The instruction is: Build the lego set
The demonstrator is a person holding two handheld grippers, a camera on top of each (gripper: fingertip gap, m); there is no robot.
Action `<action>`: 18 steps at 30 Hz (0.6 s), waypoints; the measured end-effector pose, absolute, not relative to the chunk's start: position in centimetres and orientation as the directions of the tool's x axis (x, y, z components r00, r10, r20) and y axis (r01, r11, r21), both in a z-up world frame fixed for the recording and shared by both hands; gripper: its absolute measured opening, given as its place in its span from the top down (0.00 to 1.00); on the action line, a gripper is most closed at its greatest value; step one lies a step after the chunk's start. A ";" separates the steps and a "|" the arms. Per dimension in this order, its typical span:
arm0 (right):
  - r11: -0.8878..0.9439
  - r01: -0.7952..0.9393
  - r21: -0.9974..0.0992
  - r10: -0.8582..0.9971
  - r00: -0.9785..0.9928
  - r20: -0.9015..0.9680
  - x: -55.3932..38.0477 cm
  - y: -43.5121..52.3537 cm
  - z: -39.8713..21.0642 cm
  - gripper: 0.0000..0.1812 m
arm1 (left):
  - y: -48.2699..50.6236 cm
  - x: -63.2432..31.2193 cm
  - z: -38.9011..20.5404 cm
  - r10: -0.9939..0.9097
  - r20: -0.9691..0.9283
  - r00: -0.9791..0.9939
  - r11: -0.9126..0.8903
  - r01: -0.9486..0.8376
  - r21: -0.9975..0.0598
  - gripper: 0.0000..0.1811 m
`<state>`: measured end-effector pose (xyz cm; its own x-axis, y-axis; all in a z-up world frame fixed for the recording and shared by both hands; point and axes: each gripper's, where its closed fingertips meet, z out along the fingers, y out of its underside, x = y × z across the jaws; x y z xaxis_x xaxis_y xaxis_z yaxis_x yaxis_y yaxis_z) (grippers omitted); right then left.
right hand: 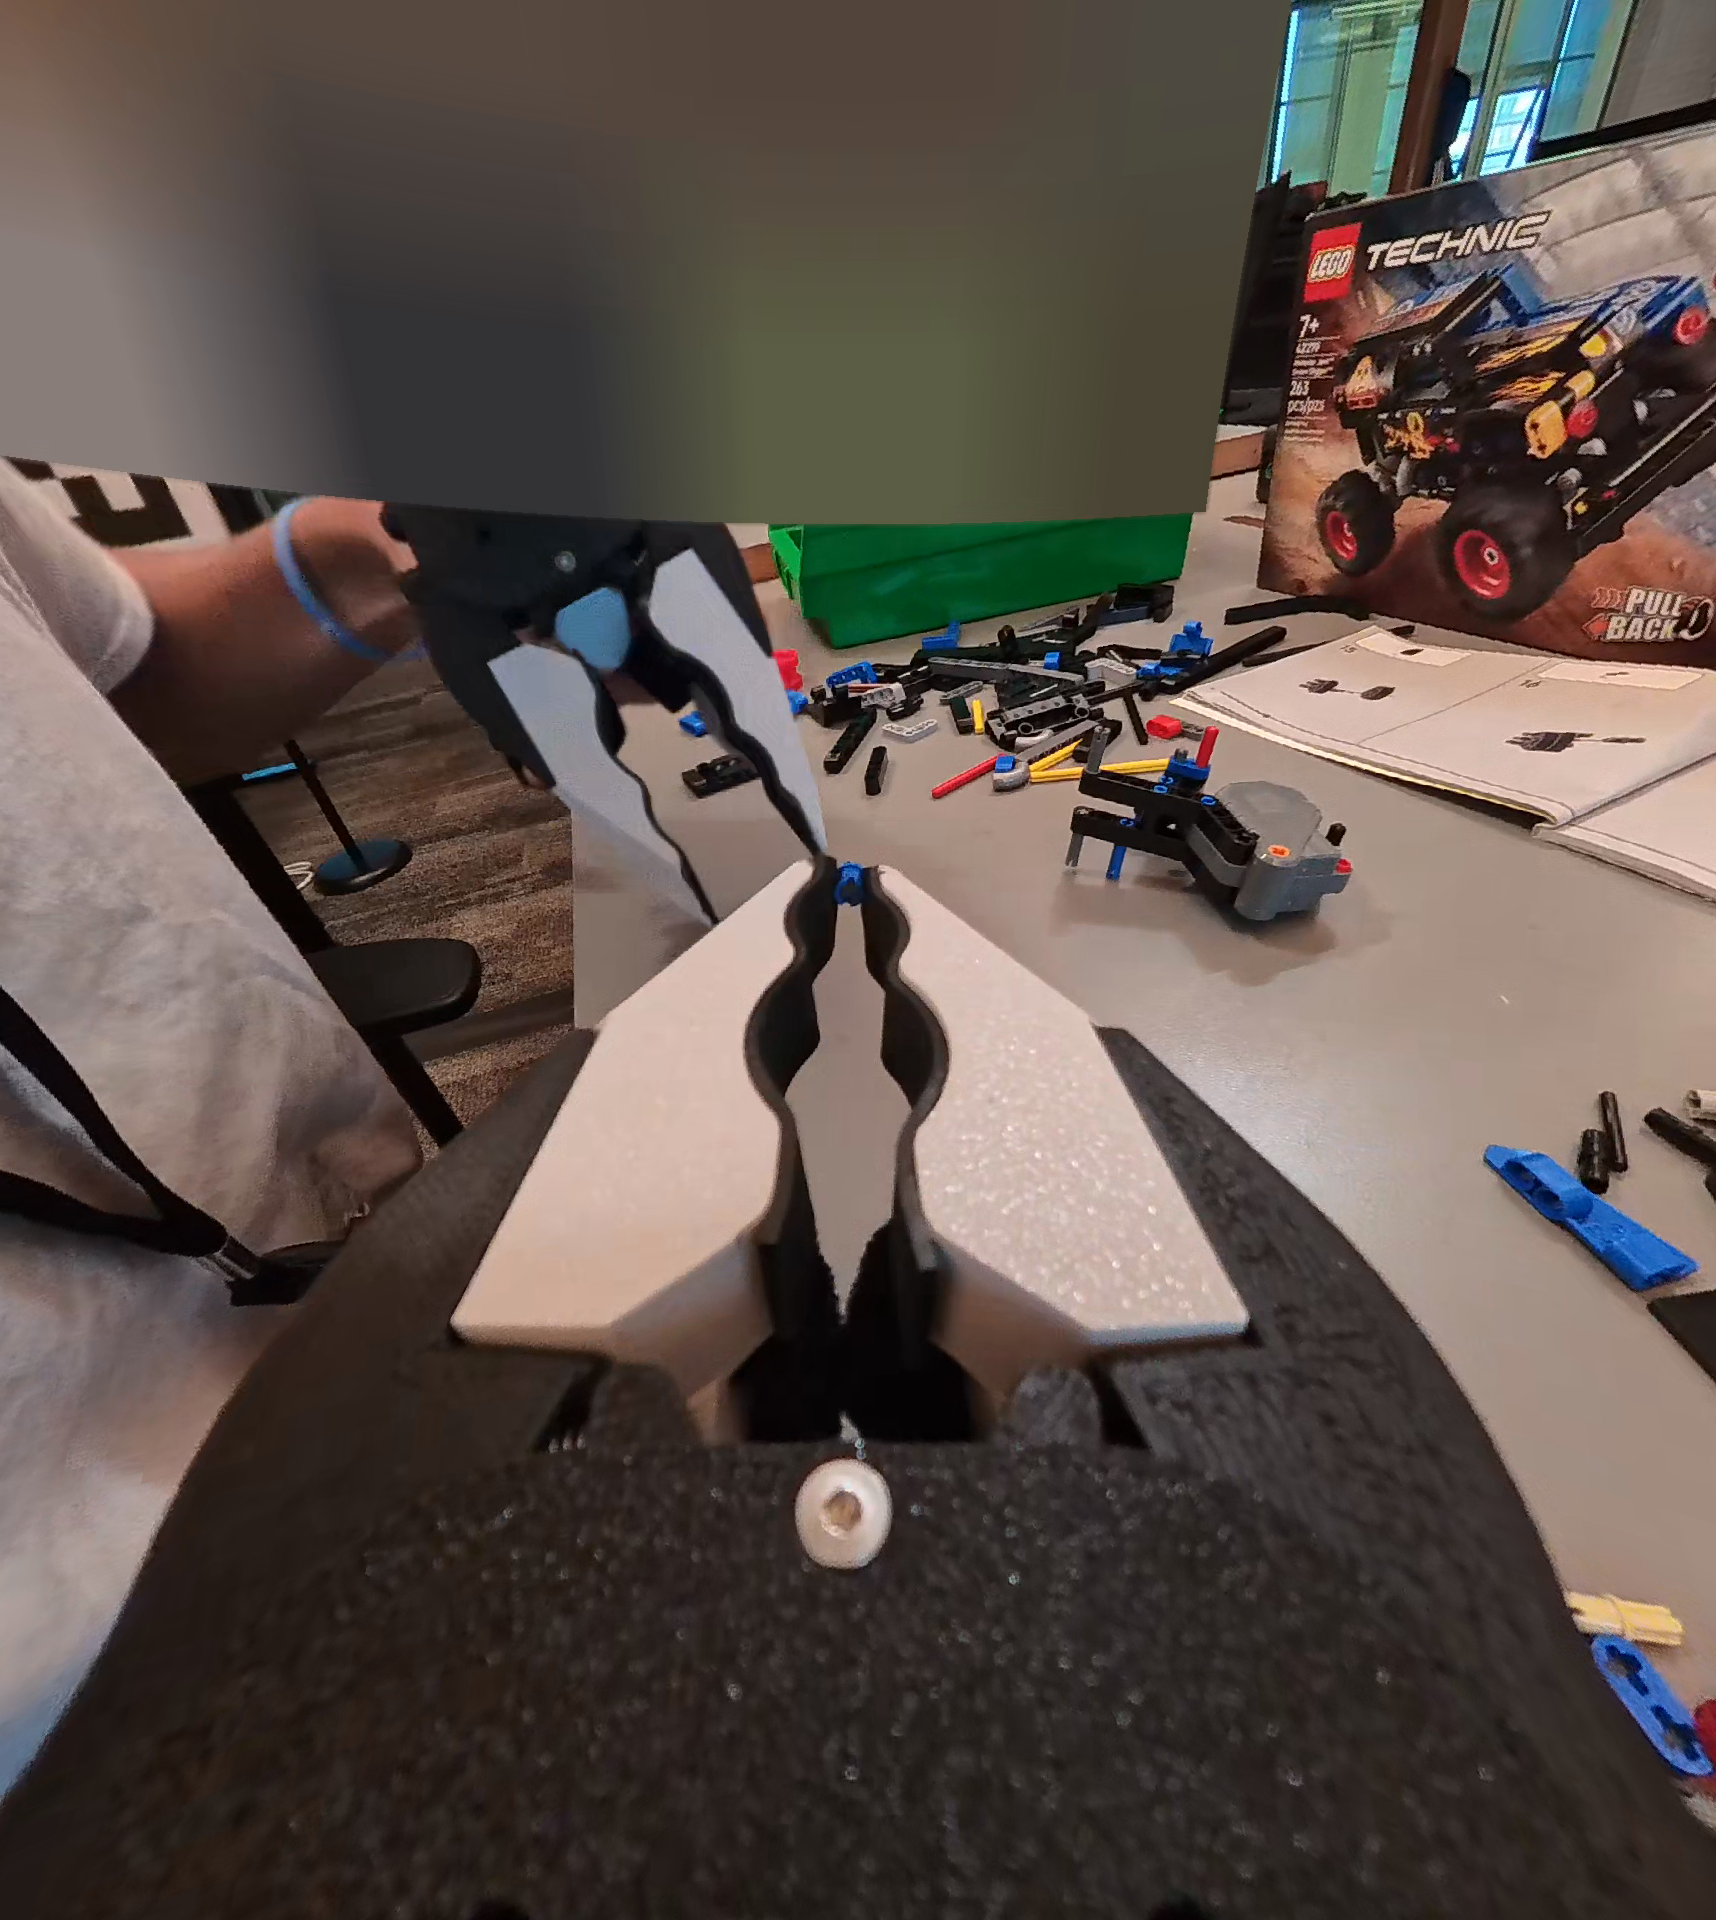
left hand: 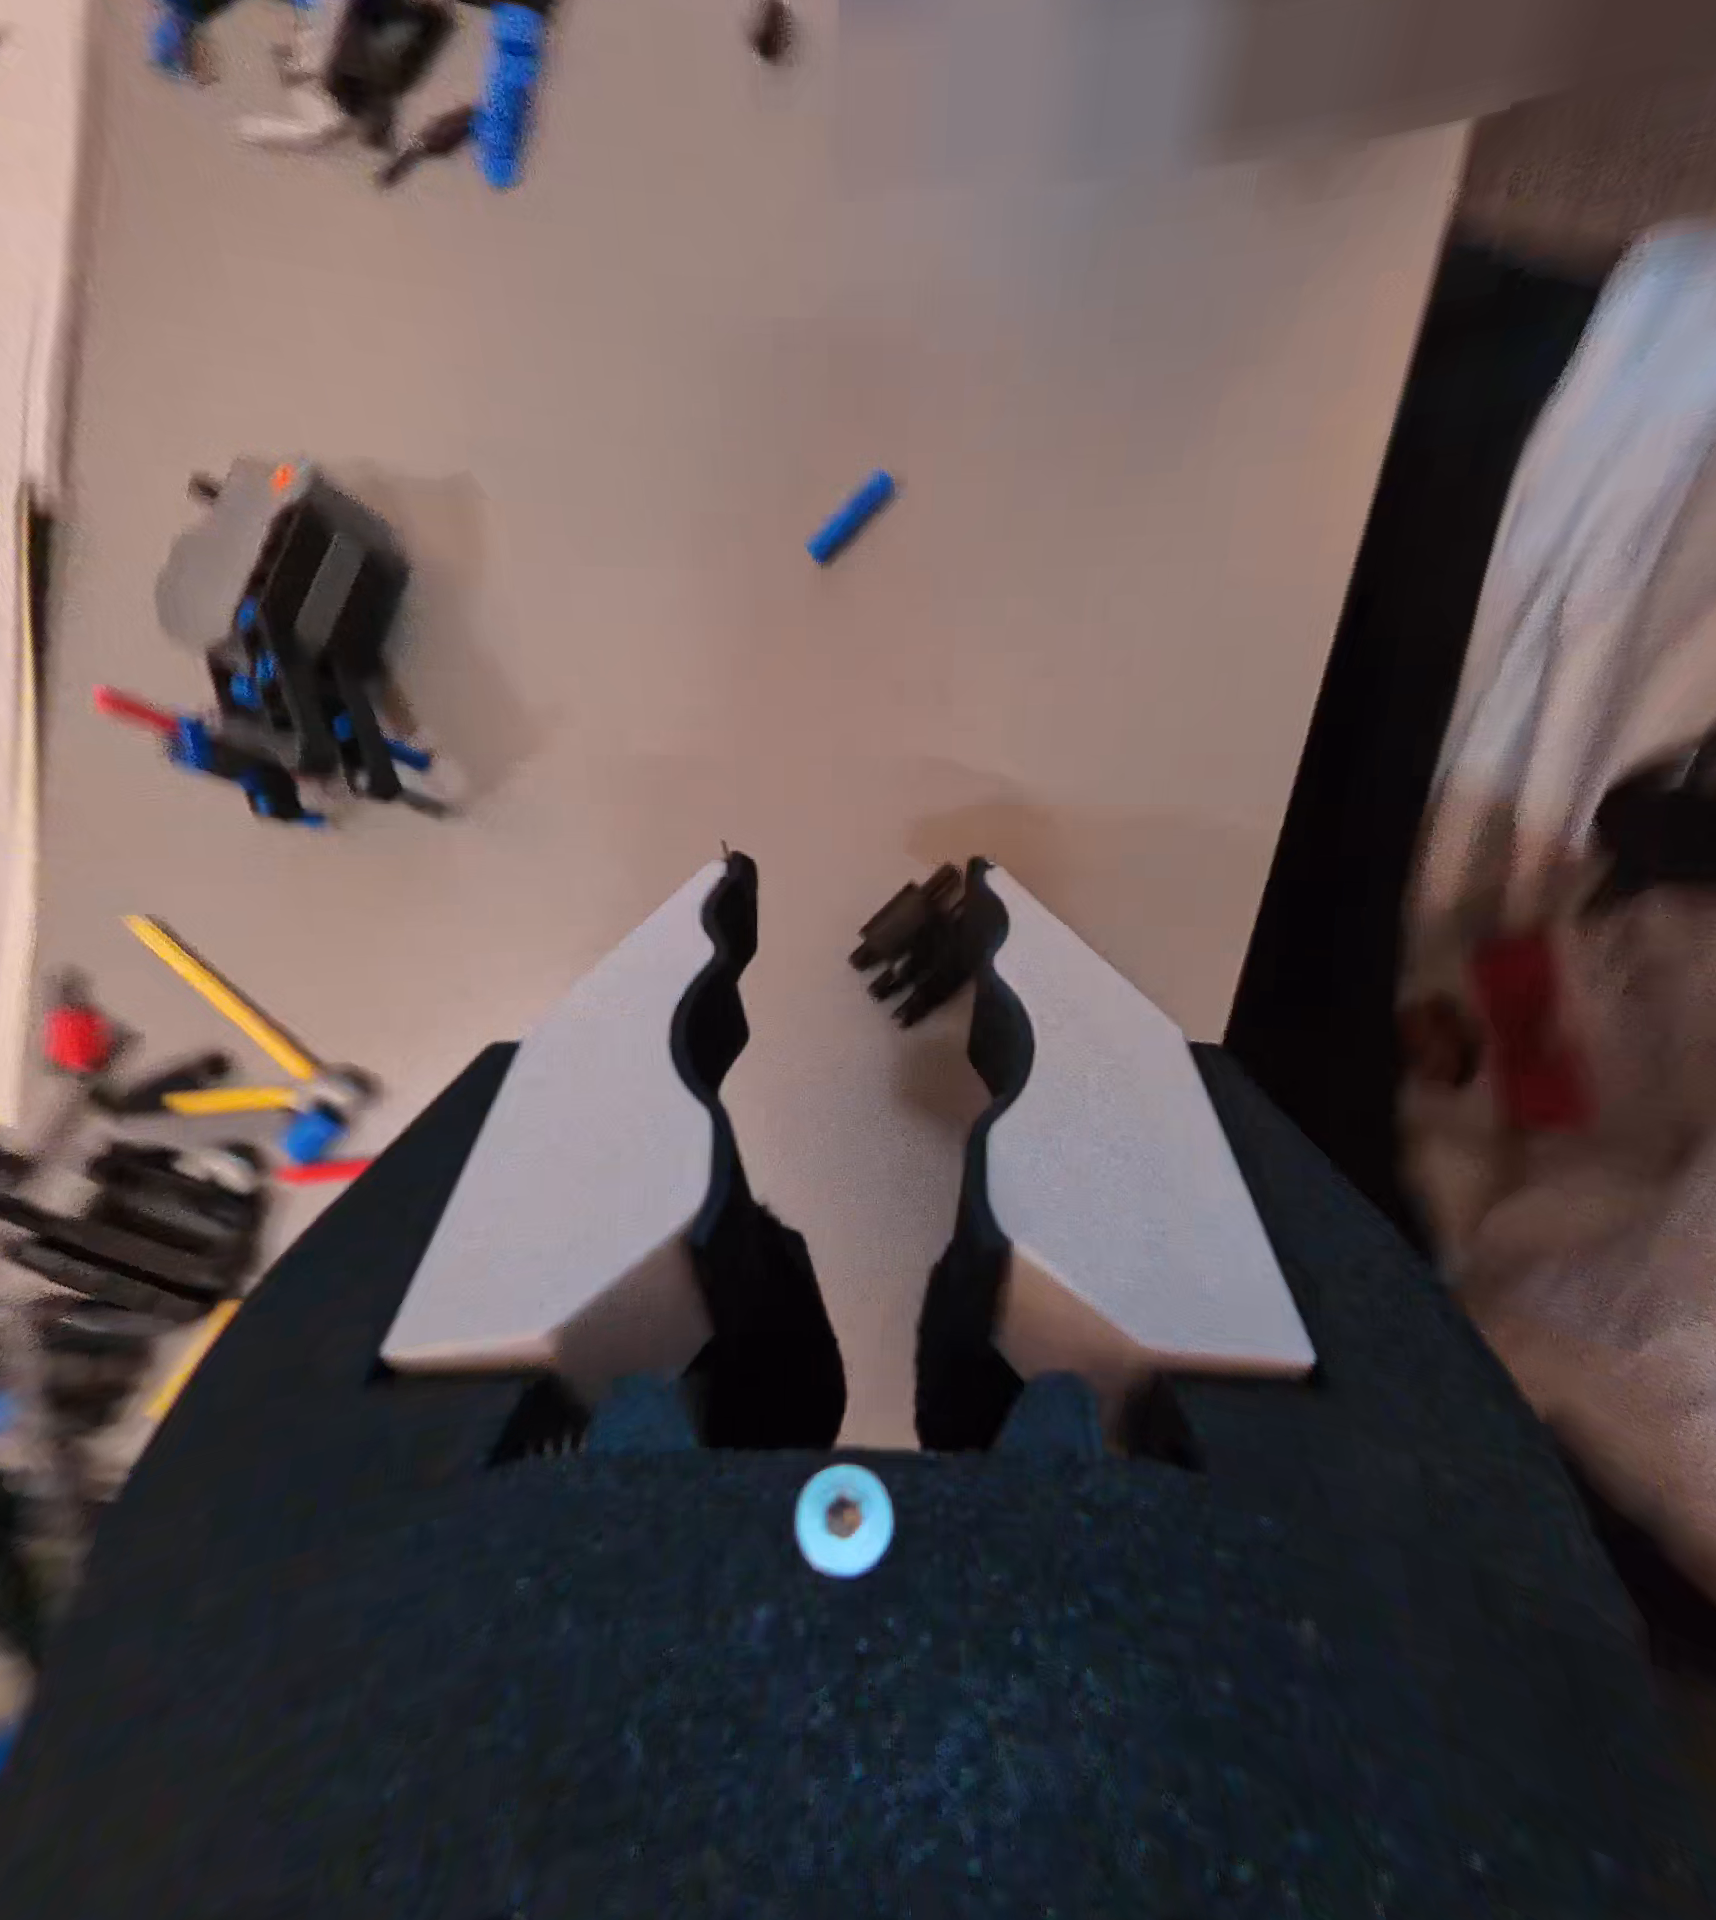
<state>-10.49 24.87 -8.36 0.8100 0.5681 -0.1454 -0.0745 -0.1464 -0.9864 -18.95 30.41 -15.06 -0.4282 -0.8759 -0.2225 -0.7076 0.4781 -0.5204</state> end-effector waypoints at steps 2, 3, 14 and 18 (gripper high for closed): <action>-0.149 -0.077 -0.986 0.571 0.808 -0.149 -10.5 24.9 -8.4 0.98 | 29.9 -18.7 -15.3 -0.970 -0.096 -0.223 0.231 -0.722 -0.653 0.76; -0.149 -0.078 -0.986 0.573 0.805 -0.151 -10.5 24.9 -8.4 0.98 | 29.8 -18.9 -15.9 -0.987 -0.063 -0.148 0.151 -0.723 -0.674 0.75; -0.148 -0.090 -0.985 0.584 0.796 -0.161 -10.6 24.8 -8.2 0.98 | 30.6 -20.0 -16.6 -0.990 0.053 0.130 -0.124 -0.632 -0.765 0.83; -0.152 -0.082 -0.985 0.582 0.798 -0.156 -10.6 24.8 -8.3 0.98 | 30.2 -19.6 -17.0 -0.985 0.085 0.153 -0.164 -0.634 -0.756 0.84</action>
